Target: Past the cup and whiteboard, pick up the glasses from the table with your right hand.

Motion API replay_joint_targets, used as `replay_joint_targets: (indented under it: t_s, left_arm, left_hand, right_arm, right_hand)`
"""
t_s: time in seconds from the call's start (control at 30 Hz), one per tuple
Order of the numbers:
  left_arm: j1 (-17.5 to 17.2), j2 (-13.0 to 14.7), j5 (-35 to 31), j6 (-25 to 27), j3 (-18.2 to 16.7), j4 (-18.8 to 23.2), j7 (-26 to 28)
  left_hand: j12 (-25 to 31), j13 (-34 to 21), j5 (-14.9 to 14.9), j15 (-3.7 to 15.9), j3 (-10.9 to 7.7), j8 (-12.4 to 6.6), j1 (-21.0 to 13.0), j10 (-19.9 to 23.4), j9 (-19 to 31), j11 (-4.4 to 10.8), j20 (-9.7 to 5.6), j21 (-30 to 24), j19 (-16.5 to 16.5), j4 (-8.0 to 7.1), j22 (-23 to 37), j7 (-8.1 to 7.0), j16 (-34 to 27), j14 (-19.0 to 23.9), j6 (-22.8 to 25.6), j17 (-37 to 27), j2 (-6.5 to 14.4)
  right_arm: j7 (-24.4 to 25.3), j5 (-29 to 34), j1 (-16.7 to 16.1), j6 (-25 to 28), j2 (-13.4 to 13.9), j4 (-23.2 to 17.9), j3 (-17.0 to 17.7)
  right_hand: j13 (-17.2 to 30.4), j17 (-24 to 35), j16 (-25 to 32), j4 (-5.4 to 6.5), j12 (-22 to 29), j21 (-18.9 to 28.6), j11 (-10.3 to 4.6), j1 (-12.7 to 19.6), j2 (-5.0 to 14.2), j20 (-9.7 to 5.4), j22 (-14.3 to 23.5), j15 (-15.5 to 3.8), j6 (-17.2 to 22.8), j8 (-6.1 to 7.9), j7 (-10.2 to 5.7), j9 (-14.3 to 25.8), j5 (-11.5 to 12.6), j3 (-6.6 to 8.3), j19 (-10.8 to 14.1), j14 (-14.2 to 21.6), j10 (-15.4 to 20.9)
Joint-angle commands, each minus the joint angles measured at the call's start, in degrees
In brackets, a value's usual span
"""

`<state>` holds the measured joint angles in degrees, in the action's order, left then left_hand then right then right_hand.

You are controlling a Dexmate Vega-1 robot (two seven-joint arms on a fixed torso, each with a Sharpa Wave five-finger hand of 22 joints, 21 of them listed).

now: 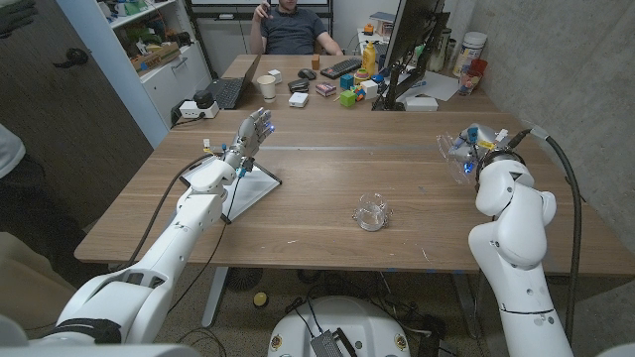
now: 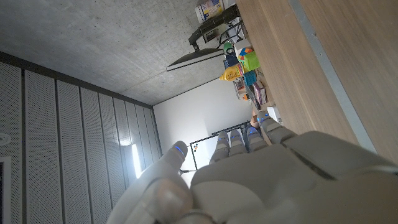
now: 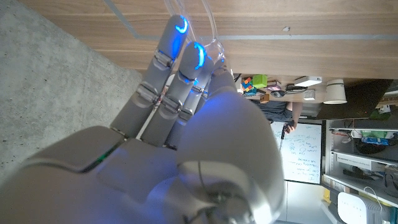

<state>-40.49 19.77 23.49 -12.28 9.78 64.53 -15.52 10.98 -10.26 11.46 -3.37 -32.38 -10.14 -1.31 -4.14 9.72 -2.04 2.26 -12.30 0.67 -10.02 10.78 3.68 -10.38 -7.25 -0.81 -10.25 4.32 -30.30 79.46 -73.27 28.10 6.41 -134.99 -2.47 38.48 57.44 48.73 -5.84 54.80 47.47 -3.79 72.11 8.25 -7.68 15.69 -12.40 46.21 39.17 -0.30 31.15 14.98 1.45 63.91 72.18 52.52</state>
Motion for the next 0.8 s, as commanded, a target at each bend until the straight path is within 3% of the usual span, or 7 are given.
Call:
replay_joint_targets:
  t_s: [0.03,0.23,0.8]
  left_arm:
    - [-0.1,0.0,-0.1,-0.1,-0.1,0.2,0.3]
    - [-0.1,0.0,0.0,-0.1,-0.1,0.2,0.3]
    - [-0.8,0.2,0.2,-0.3,-0.5,1.1,0.6]
  left_hand:
    - [0.4,-0.2,0.2,-0.2,0.2,-0.26,0.2,-0.4,0.3,-0.08,0.59,-0.2,0.2,0.07,0.1,0.25,-0.2,-0.4,-0.2,-0.2,4.0]
    - [0.4,-0.2,0.2,-0.2,0.23,-0.26,0.2,-0.4,0.3,-0.1,0.57,-0.2,0.2,0.07,0.1,0.24,-0.2,-0.4,-0.2,-0.2,4.0]
    - [0.4,-0.2,0.2,-0.14,0.32,-0.27,0.2,-0.4,0.3,-0.15,0.63,-0.2,0.2,0.07,0.1,0.27,-0.2,-0.4,-0.2,-0.2,4.0]
  right_arm:
    - [8.2,-8.8,-2.0,-3.5,0.2,-1.7,3.1]
    - [14.8,-11.3,-3.1,-6.0,0.4,-1.7,3.3]
    - [23.4,-12.6,-5.5,-10.7,1.6,-3.5,3.3]
  right_hand:
    - [0.1,0.4,-0.4,-0.08,0.5,0.6,-0.03,0.7,0.02,0.01,0.0,0.03,2.9,3.86,1.95,0.0,-0.1,0.34,-0.1,0.3,0.6]
    - [0.0,0.5,-0.8,-0.06,0.5,1.0,-0.02,0.6,0.03,0.14,-0.3,0.03,2.9,3.99,2.02,0.1,-0.2,0.43,-0.1,0.3,0.7]
    - [-0.1,1.2,-1.7,-0.09,0.7,2.1,0.03,0.4,-0.17,0.31,-1.0,0.04,3.3,4.27,2.07,-0.1,-0.3,0.65,-0.1,0.8,1.2]
